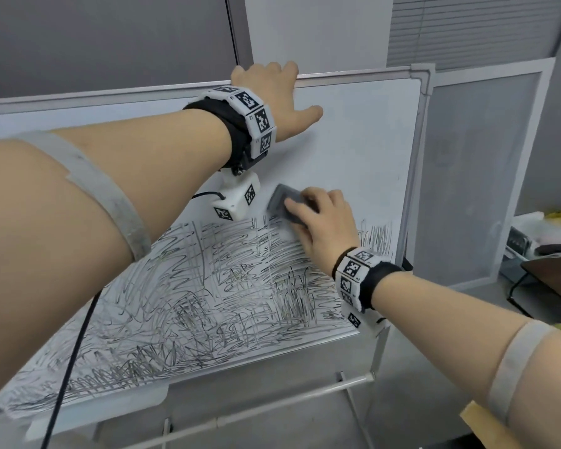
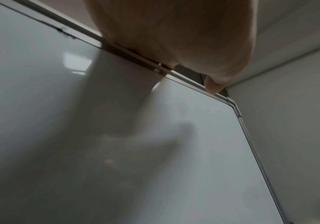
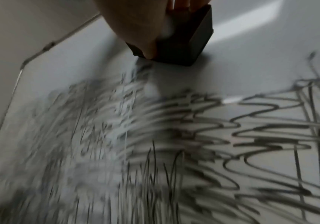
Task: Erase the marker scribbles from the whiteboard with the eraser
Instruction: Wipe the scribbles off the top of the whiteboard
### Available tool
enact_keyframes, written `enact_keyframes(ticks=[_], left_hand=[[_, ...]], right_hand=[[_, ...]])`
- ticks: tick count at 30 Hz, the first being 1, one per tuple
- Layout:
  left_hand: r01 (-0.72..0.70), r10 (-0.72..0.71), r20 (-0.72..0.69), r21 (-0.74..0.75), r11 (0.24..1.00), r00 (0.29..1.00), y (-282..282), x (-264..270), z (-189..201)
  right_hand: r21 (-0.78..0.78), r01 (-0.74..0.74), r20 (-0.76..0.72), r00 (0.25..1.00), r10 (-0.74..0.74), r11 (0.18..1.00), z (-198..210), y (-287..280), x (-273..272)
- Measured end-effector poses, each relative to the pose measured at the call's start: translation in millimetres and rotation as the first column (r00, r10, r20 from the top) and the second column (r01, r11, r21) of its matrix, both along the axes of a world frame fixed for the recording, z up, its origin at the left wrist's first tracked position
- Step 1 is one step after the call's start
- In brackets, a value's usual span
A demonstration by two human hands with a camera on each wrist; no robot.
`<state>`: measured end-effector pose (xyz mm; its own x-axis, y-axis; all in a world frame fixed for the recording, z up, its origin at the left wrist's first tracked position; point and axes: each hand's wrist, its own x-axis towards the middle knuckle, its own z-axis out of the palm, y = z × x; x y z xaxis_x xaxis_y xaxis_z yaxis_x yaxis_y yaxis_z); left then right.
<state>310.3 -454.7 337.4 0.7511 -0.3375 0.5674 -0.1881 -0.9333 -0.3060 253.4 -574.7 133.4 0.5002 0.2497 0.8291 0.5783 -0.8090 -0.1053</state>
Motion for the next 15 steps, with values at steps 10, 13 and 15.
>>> enact_keyframes(ticks=[10, 13, 15], left_hand=[[0.052, -0.052, -0.028, -0.001, 0.999, 0.998, 8.6, -0.4, 4.0], [0.069, -0.069, -0.032, 0.003, 0.998, 0.997, 7.7, -2.0, 4.2], [0.071, -0.071, -0.037, 0.004, 0.997, 0.997, 6.9, -2.0, 5.5]], right_hand=[[-0.261, -0.088, -0.023, 0.996, 0.085, 0.961, -34.4, 21.2, -10.3], [-0.056, -0.104, 0.058, 0.993, 0.107, 0.993, 7.3, 26.8, -3.5], [0.011, -0.094, 0.081, 0.992, 0.093, 0.995, 24.8, 34.0, 0.8]])
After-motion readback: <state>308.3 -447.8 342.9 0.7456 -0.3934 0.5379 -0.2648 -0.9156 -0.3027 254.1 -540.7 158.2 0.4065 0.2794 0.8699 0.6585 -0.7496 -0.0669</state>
